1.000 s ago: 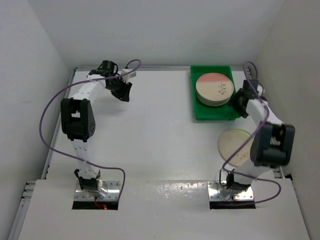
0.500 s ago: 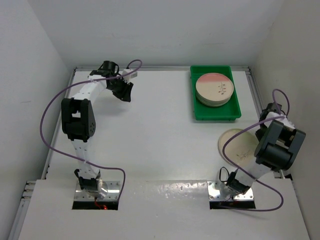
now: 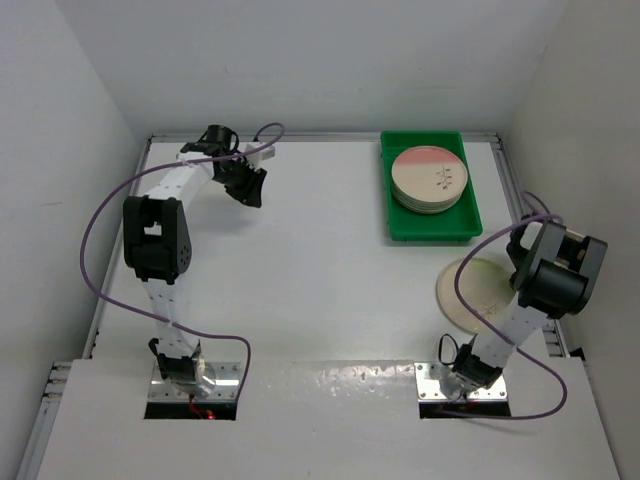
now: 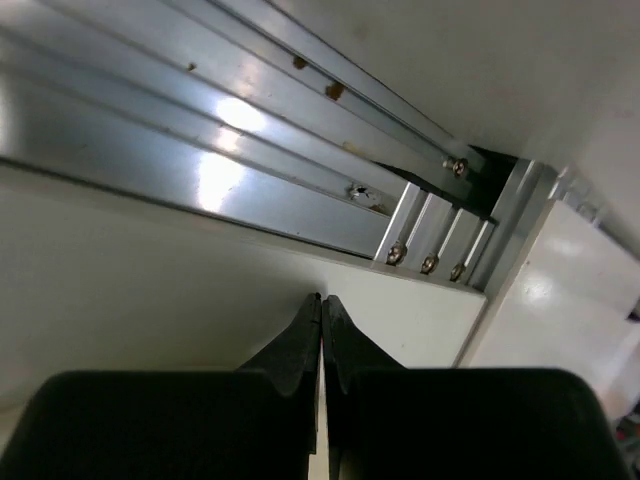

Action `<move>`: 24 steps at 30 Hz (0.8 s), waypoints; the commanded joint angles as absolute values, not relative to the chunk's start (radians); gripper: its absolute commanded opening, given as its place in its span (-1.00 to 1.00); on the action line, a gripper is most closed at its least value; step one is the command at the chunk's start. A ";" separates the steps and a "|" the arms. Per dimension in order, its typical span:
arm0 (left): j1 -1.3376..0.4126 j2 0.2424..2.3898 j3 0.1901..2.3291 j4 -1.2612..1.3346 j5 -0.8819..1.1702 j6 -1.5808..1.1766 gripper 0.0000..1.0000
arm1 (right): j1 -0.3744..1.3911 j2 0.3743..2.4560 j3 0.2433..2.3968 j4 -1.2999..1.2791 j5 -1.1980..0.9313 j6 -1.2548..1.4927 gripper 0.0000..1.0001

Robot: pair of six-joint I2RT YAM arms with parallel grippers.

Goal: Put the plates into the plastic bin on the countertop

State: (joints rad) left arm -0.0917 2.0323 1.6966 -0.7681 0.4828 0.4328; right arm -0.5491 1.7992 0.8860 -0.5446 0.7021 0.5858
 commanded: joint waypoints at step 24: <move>-0.100 1.990 1.726 -0.756 0.477 0.448 -0.06 | 0.141 1.723 0.880 -0.620 0.160 0.741 -1.00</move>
State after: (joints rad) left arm -0.0921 2.0323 1.6970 -0.7681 0.4706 0.4366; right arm 0.0601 1.6882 0.8352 -0.7021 0.3653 0.6014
